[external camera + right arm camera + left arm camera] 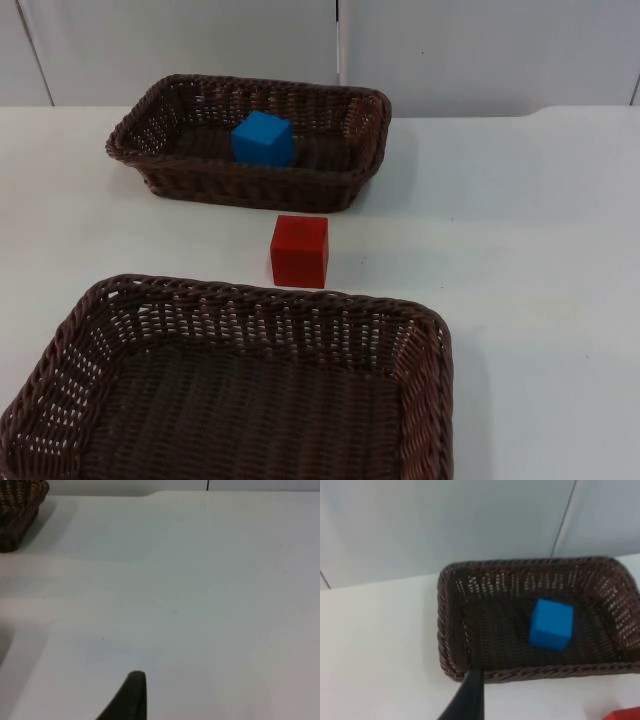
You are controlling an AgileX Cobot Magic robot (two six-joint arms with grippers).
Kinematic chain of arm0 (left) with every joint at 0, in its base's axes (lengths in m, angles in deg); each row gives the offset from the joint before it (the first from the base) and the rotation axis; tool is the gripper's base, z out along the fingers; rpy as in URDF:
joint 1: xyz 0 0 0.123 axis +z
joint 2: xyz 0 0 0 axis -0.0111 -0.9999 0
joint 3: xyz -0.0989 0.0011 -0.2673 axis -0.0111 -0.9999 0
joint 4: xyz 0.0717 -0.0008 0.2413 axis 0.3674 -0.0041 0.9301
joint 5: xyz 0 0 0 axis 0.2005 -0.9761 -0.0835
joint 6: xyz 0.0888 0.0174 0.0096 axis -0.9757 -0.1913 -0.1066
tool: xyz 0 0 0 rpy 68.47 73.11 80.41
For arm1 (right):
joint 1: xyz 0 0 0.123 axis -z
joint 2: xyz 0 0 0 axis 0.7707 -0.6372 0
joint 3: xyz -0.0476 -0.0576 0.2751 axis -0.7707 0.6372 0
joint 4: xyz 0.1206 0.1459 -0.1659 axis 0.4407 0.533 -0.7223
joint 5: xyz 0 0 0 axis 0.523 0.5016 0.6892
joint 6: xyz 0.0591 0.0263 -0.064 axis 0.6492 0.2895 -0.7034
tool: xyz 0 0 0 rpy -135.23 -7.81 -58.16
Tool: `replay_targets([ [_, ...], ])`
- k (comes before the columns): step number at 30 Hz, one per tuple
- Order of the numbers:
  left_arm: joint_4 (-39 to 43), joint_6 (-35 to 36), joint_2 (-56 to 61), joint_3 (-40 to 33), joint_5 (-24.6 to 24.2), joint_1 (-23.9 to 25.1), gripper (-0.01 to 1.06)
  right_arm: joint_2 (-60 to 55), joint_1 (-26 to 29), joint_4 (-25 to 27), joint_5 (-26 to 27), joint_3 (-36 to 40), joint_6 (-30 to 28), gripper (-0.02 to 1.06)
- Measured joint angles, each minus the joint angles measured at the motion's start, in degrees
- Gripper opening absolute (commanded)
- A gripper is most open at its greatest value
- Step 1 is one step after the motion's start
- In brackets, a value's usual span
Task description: Pick up one cube with the left hand and place it into the upper basket. Pick up one cube with the right hand and place it into the lower basket.
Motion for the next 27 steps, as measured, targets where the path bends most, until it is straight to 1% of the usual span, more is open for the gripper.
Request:
replay_targets([
  [4,-0.2,0.0,4.3,-2.0,0.0,0.0,0.90,0.0,0.0,0.0,0.0,0.0,0.0,1.05],
  [9,-0.4,0.4,12.3,-6.3,-0.1,0.0,0.90,0.0,0.0,0.0,0.0,0.0,-0.1,1.05],
  [10,-0.4,0.4,12.3,-6.3,-0.1,0.0,0.90,0.0,0.0,0.0,0.0,0.0,-0.1,1.05],
  [18,-0.4,2.3,24.9,-14.6,-0.1,0.0,0.90,0.0,0.0,0.0,0.0,0.0,-0.1,1.05],
  [21,-0.4,3.2,28.0,-16.3,-0.1,0.0,0.90,0.0,0.0,0.0,0.0,0.0,-0.1,1.05],
  [27,-0.4,5.1,37.4,-19.3,-1.7,0.0,0.90,0.0,0.0,0.1,0.0,0.0,-0.1,1.05],
])
